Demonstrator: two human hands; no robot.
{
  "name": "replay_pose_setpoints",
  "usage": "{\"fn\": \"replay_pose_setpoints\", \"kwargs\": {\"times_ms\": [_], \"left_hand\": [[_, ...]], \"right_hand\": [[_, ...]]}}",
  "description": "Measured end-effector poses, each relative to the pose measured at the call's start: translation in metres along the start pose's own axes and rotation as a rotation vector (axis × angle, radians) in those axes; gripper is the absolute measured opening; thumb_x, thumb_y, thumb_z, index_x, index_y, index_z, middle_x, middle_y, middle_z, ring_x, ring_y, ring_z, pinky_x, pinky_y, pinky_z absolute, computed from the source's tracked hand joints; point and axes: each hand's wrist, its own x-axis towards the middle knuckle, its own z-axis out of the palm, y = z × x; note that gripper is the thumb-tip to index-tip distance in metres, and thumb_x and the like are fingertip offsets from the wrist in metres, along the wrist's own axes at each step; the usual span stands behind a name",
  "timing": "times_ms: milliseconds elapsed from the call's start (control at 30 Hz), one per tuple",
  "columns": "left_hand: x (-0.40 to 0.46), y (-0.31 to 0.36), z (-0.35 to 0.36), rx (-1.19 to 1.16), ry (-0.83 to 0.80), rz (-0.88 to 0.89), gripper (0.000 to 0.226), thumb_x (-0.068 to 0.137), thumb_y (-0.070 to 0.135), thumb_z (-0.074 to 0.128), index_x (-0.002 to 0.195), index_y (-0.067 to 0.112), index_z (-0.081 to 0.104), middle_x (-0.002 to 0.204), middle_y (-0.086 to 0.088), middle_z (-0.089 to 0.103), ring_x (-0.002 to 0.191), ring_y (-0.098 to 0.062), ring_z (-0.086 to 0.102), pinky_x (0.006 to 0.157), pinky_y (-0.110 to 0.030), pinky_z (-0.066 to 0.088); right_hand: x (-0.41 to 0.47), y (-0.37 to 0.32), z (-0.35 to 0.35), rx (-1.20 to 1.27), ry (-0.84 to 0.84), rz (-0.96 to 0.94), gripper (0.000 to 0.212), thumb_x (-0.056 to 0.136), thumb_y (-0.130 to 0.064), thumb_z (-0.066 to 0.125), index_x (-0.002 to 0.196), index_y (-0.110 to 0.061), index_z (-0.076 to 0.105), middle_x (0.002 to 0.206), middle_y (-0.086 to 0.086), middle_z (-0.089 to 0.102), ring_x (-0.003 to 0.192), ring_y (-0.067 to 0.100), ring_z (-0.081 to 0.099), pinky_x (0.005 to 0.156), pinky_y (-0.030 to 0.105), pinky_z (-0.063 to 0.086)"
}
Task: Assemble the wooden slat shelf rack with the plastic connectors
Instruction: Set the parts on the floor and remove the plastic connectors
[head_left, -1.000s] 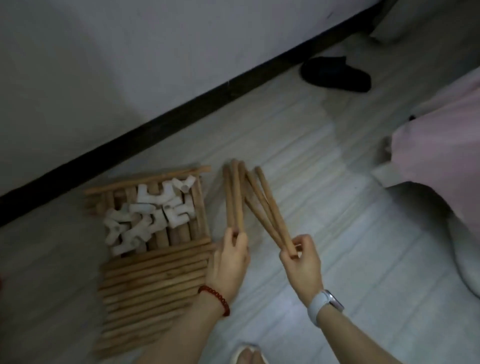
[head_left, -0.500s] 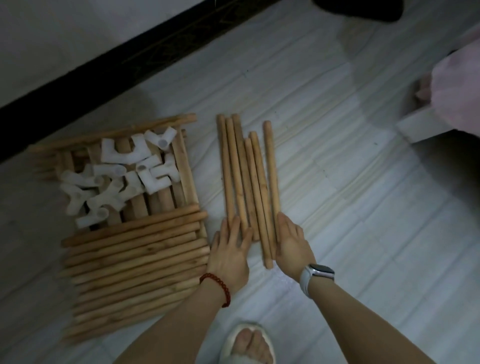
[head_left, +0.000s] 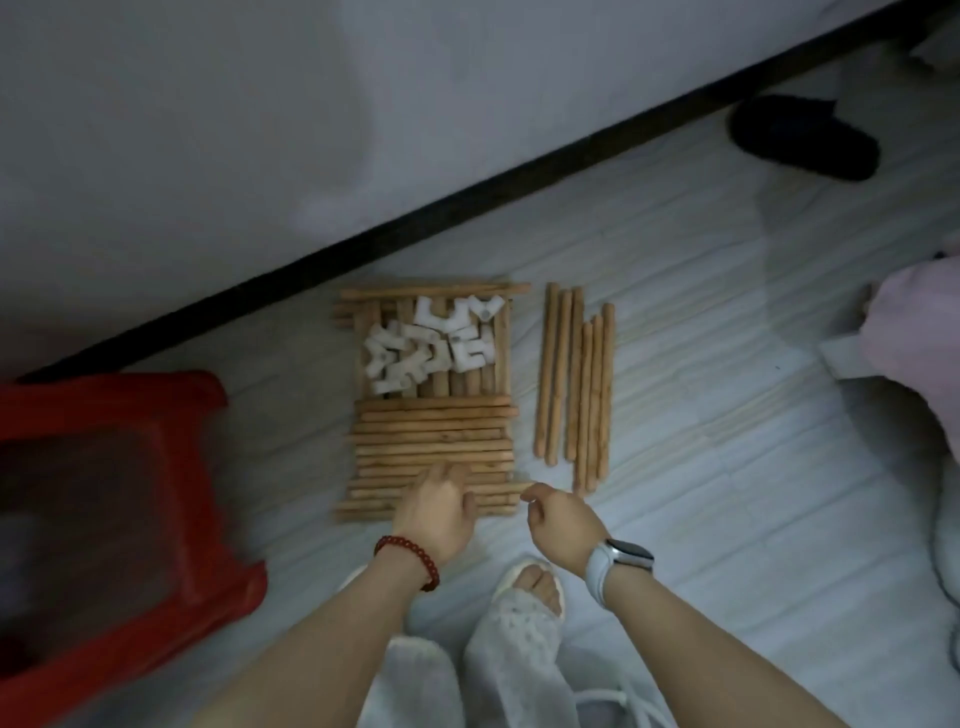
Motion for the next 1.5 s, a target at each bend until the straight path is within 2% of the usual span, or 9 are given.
{"fn": "replay_pose_setpoints", "kwargs": {"times_ms": [133, 467, 667, 800, 900, 1067, 1233, 1333, 1500], "left_hand": [[-0.097, -0.017, -0.079, -0.188, 0.162, -0.197, 0.031, 0.094, 0.015, 0.044, 0.122, 0.009, 0.056, 0.12, -0.011, 0.053, 0.107, -0.03, 0.056, 0.087, -0.035, 0.046], [-0.319, -0.106, -0.228, -0.438, 0.915, -0.512, 0.03, 0.08, 0.013, 0.046, 0.101, 0.004, 0.065, 0.1, -0.012, 0.063, 0.096, -0.032, 0.06, 0.085, -0.03, 0.04], [-0.411, -0.221, -0.212, -0.523, 0.978, -0.825, 0.037, 0.08, -0.002, 0.058, 0.117, -0.003, 0.059, 0.118, -0.023, 0.056, 0.109, -0.043, 0.051, 0.091, -0.047, 0.042], [-0.436, -0.282, -0.176, -0.609, 0.882, -0.889, 0.049, 0.082, -0.004, 0.056, 0.13, -0.002, 0.049, 0.136, -0.023, 0.046, 0.127, -0.038, 0.041, 0.106, -0.041, 0.03], [-0.442, -0.302, -0.158, -0.682, 0.831, -0.857, 0.048, 0.083, -0.003, 0.056, 0.131, -0.002, 0.049, 0.136, -0.023, 0.044, 0.128, -0.036, 0.041, 0.108, -0.038, 0.03], [-0.446, -0.289, -0.149, -0.705, 0.949, -0.784, 0.043, 0.08, -0.007, 0.059, 0.122, -0.003, 0.055, 0.122, -0.021, 0.05, 0.115, -0.037, 0.051, 0.1, -0.036, 0.037], [-0.432, -0.25, -0.175, -0.539, 1.072, -0.523, 0.042, 0.082, 0.008, 0.057, 0.124, 0.007, 0.052, 0.121, -0.012, 0.049, 0.113, -0.024, 0.046, 0.093, -0.037, 0.045], [-0.412, -0.222, -0.198, -0.362, 1.048, -0.405, 0.051, 0.083, 0.029, 0.046, 0.131, 0.015, 0.043, 0.128, -0.012, 0.045, 0.119, -0.025, 0.041, 0.095, -0.043, 0.043], [-0.358, -0.166, -0.227, -0.085, 0.756, -0.343, 0.053, 0.086, 0.048, 0.039, 0.126, 0.016, 0.055, 0.121, -0.007, 0.059, 0.118, -0.029, 0.052, 0.101, -0.055, 0.033]], "right_hand": [[-0.078, -0.088, -0.005, -0.057, -0.13, -0.094, 0.038, 0.098, -0.018, 0.033, 0.131, -0.014, 0.051, 0.126, 0.011, 0.059, 0.112, 0.028, 0.056, 0.079, 0.026, 0.044], [-0.199, -0.346, -0.001, -0.452, -0.162, -0.509, 0.031, 0.095, -0.021, 0.039, 0.121, -0.018, 0.056, 0.118, 0.011, 0.064, 0.11, 0.03, 0.058, 0.087, 0.033, 0.046], [-0.229, -0.468, 0.1, -0.68, -0.12, -0.94, 0.045, 0.093, -0.017, 0.041, 0.139, -0.02, 0.039, 0.128, 0.008, 0.046, 0.119, 0.029, 0.041, 0.089, 0.039, 0.044], [-0.226, -0.51, 0.185, -0.918, -0.16, -1.024, 0.061, 0.093, -0.026, 0.049, 0.147, -0.025, 0.021, 0.139, 0.011, 0.031, 0.126, 0.032, 0.03, 0.092, 0.046, 0.041], [-0.216, -0.516, 0.221, -1.086, -0.095, -1.045, 0.04, 0.097, -0.022, 0.041, 0.137, -0.015, 0.038, 0.136, 0.017, 0.033, 0.125, 0.036, 0.03, 0.088, 0.049, 0.038], [-0.218, -0.499, 0.217, -0.615, -0.113, -1.044, 0.03, 0.092, -0.026, 0.046, 0.114, -0.006, 0.054, 0.104, 0.011, 0.056, 0.099, 0.027, 0.045, 0.08, 0.038, 0.04], [-0.23, -0.503, 0.157, 0.117, 0.024, -0.668, 0.026, 0.083, -0.045, 0.039, 0.077, -0.02, 0.045, 0.068, -0.002, 0.051, 0.063, 0.014, 0.048, 0.06, 0.031, 0.038], [-0.225, -0.501, 0.114, 0.583, 0.115, -0.407, 0.038, 0.096, -0.033, 0.043, 0.062, -0.016, 0.039, 0.051, -0.002, 0.039, 0.045, 0.013, 0.039, 0.043, 0.021, 0.033], [-0.215, -0.446, 0.033, 0.556, -0.083, -0.169, 0.044, 0.097, -0.039, 0.042, 0.068, -0.009, 0.053, 0.05, 0.004, 0.048, 0.043, 0.015, 0.043, 0.045, 0.025, 0.033]]}}
